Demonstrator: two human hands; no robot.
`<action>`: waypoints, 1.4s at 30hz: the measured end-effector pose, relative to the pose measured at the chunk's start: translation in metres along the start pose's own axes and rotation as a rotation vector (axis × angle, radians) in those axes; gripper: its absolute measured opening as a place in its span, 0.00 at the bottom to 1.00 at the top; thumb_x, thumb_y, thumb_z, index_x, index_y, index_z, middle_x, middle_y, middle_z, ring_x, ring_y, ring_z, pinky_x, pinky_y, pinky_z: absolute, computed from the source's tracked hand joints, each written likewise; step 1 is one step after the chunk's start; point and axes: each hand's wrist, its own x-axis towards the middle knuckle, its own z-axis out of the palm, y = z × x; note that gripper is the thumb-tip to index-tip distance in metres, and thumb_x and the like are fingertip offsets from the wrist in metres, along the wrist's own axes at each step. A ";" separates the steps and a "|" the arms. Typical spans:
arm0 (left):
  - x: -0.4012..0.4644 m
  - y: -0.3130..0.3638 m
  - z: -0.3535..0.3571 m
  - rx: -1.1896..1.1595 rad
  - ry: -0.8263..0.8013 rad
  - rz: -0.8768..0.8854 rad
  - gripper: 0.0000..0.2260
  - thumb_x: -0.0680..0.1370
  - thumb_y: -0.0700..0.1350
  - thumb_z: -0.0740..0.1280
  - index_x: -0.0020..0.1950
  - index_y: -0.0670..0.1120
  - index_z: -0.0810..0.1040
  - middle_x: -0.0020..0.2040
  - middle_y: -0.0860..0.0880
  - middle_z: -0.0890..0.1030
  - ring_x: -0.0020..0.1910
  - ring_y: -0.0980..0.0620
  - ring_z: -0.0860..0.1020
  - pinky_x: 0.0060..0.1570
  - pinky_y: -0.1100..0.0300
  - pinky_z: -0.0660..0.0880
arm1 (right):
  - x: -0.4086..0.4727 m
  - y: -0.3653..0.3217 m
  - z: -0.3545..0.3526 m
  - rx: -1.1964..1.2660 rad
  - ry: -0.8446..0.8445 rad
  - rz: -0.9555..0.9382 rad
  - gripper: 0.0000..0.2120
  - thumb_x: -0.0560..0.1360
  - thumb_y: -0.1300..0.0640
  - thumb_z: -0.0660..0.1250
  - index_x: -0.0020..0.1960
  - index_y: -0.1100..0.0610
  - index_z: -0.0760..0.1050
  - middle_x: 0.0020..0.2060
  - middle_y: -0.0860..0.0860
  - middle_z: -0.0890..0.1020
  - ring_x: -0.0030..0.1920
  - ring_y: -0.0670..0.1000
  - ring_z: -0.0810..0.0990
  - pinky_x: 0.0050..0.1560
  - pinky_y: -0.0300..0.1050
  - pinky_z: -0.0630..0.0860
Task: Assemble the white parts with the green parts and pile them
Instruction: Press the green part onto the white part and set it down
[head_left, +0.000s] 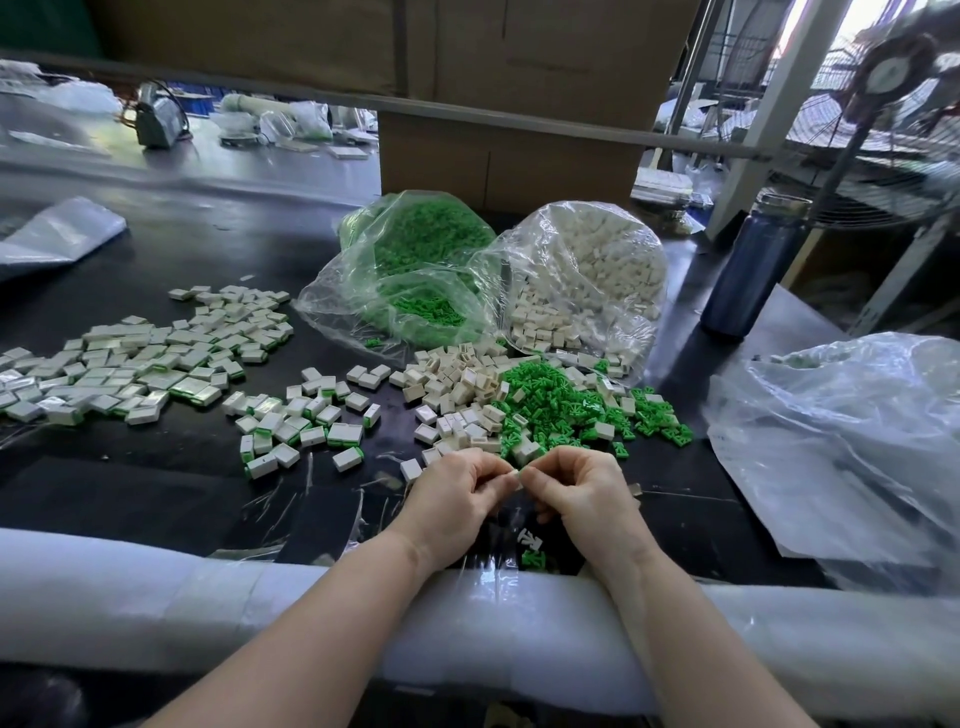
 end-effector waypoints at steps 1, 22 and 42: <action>0.000 0.001 0.000 -0.037 0.011 -0.007 0.05 0.77 0.43 0.67 0.48 0.46 0.82 0.37 0.59 0.77 0.37 0.62 0.76 0.41 0.72 0.72 | 0.000 0.000 0.000 0.044 0.012 0.003 0.07 0.72 0.66 0.69 0.36 0.61 0.79 0.24 0.49 0.79 0.25 0.43 0.77 0.28 0.35 0.75; 0.000 0.005 -0.002 -0.258 -0.006 -0.014 0.08 0.76 0.37 0.66 0.45 0.50 0.78 0.47 0.47 0.71 0.38 0.54 0.72 0.41 0.68 0.73 | 0.001 0.002 0.001 0.140 -0.135 -0.053 0.10 0.77 0.56 0.63 0.45 0.60 0.81 0.36 0.55 0.83 0.38 0.51 0.82 0.38 0.39 0.77; -0.005 0.015 -0.002 -0.201 -0.078 0.024 0.05 0.75 0.37 0.67 0.47 0.46 0.78 0.56 0.43 0.67 0.36 0.59 0.69 0.42 0.74 0.69 | 0.001 0.004 -0.002 0.222 -0.236 0.007 0.14 0.69 0.53 0.67 0.44 0.66 0.80 0.32 0.56 0.80 0.33 0.49 0.76 0.34 0.36 0.73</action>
